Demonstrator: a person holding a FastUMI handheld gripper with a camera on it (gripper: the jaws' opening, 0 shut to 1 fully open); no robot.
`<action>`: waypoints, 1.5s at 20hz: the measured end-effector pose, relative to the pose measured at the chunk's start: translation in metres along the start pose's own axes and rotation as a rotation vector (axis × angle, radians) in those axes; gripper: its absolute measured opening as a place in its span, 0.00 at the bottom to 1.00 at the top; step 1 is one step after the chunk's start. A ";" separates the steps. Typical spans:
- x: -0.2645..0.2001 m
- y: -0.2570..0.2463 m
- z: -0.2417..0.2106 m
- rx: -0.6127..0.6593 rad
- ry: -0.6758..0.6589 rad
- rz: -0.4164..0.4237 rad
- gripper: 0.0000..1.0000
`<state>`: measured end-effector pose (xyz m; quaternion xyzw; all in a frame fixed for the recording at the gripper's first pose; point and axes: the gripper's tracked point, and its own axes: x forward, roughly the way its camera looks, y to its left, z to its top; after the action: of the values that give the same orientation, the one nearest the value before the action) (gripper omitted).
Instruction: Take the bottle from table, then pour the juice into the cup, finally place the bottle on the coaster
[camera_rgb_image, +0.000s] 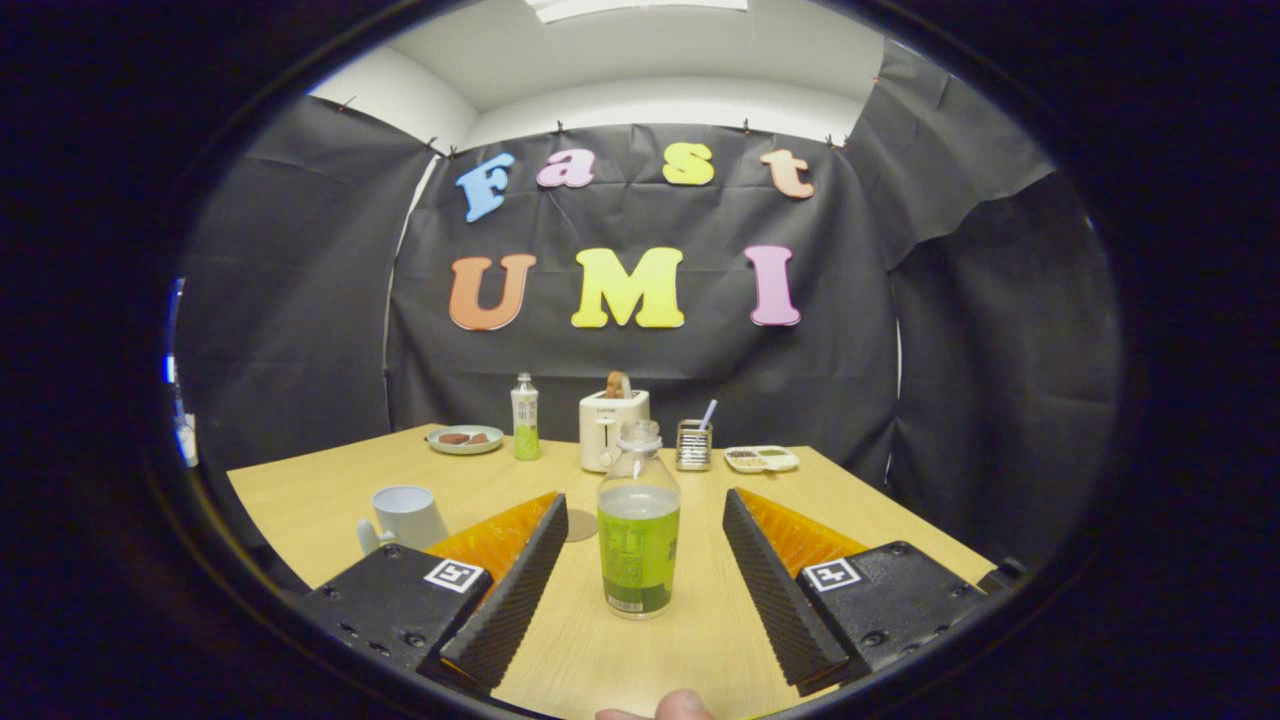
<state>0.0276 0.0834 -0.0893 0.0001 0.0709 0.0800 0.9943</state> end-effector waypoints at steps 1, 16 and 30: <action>0.003 0.001 -0.006 -0.001 0.013 -0.002 1.00; 0.078 -0.003 -0.052 0.031 0.158 -0.039 1.00; 0.100 0.009 -0.055 0.045 0.246 -0.034 0.80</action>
<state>0.1163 0.1078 -0.1574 0.0113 0.1941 0.0606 0.9790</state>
